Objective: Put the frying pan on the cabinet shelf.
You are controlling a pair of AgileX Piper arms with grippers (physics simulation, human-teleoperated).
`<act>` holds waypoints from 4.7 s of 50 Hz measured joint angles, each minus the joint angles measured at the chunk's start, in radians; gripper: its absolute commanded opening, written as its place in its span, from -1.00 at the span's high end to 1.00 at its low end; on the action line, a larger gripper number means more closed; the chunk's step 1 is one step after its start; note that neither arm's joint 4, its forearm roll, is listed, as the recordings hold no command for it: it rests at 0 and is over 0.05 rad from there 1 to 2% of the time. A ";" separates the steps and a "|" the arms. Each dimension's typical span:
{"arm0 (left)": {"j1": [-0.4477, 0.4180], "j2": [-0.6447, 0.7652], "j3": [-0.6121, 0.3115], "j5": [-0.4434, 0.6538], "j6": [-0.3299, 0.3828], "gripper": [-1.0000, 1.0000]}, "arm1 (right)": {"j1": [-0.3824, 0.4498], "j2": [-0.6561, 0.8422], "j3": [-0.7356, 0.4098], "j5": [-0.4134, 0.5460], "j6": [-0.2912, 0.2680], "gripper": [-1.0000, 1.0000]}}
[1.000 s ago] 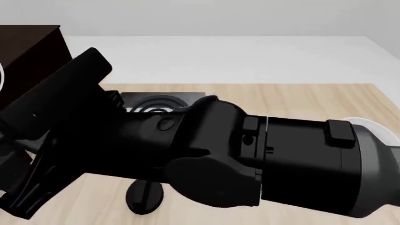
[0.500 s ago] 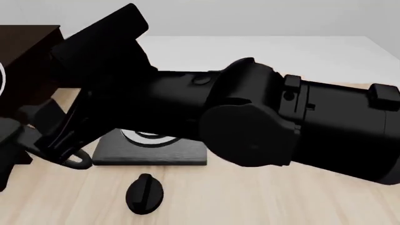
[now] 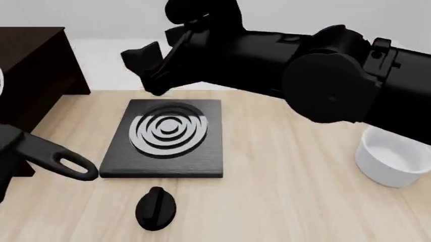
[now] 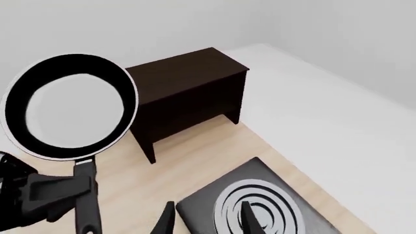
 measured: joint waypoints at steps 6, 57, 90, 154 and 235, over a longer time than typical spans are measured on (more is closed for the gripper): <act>-0.003 0.001 0.007 -0.008 -0.001 1.00 | -0.091 -0.036 0.026 0.000 -0.004 -1.00; -0.016 0.061 0.040 -0.063 0.022 1.00 | -0.703 -0.284 0.116 -0.037 0.107 -1.00; 0.153 0.666 -0.292 -0.449 -0.066 1.00 | -0.758 -0.307 0.216 -0.095 0.131 -1.00; 0.439 1.328 -0.529 -0.943 -0.516 1.00 | -0.742 -0.245 0.172 -0.097 0.114 -1.00; 0.549 1.495 -0.436 -1.128 -0.496 -1.00 | -0.742 -0.212 0.165 -0.088 0.090 -1.00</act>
